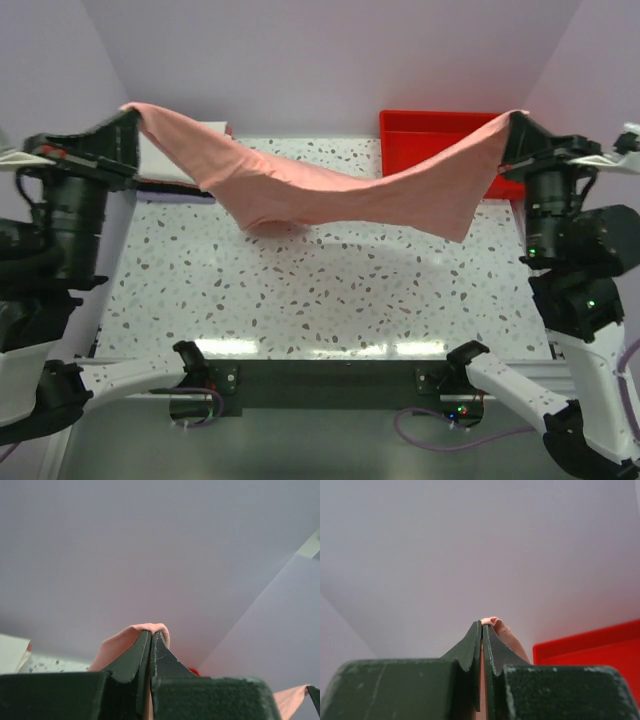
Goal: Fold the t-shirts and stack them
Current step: Flatten the tshirt out
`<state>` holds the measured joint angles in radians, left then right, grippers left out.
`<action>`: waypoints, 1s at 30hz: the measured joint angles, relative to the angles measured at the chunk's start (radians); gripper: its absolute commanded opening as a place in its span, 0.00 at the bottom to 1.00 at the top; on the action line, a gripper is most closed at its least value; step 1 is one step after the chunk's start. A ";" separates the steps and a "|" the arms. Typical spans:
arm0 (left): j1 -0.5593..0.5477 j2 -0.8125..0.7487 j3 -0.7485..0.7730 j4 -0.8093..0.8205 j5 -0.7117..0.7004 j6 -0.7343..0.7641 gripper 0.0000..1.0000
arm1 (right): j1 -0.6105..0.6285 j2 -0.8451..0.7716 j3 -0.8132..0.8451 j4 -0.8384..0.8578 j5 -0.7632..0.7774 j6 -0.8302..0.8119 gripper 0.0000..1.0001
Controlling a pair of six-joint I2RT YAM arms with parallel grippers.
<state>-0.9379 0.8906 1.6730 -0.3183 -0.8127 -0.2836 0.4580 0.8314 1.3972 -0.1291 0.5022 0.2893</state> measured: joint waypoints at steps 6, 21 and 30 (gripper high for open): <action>0.000 0.056 0.343 -0.030 0.134 0.065 0.00 | 0.000 0.014 0.291 -0.077 -0.048 -0.040 0.00; 0.019 0.064 0.448 -0.088 0.386 0.040 0.00 | 0.000 -0.035 0.485 -0.223 -0.100 -0.047 0.00; 0.029 0.047 -0.179 0.208 -0.138 0.140 0.00 | 0.000 -0.040 0.058 -0.214 0.095 -0.034 0.00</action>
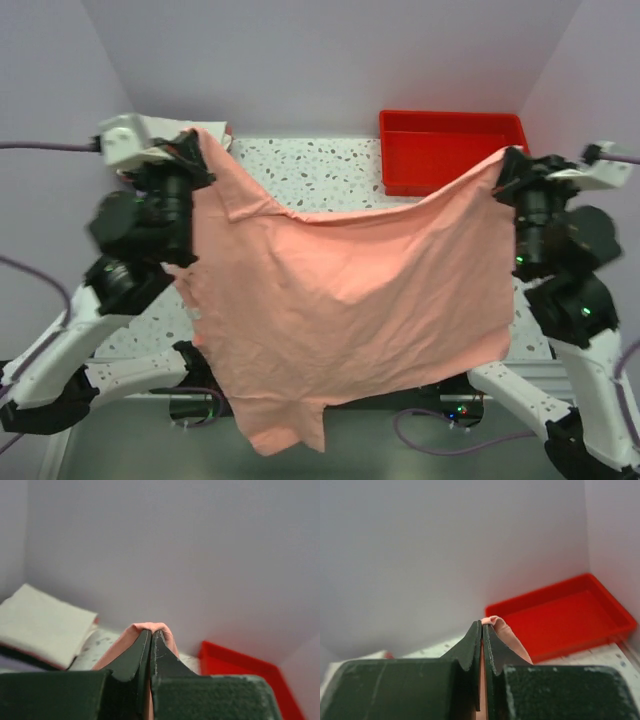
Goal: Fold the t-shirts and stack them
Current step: Flatten the tshirt out
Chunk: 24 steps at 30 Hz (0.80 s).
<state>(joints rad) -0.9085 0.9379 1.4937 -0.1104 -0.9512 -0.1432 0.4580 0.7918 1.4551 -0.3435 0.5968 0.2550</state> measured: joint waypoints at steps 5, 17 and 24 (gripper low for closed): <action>0.263 0.190 -0.259 -0.066 -0.005 -0.181 0.00 | -0.012 0.138 -0.320 0.041 0.128 0.039 0.00; 0.603 0.787 -0.355 0.087 0.420 -0.329 0.00 | -0.219 0.747 -0.444 0.209 -0.019 0.139 0.00; 0.631 0.902 -0.274 0.120 0.501 -0.336 0.00 | -0.235 0.846 -0.359 0.256 -0.068 0.139 0.00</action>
<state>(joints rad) -0.2775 1.8400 1.2201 0.0093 -0.4503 -0.4797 0.2234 1.6379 1.0958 -0.0872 0.5289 0.3939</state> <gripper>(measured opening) 0.019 0.010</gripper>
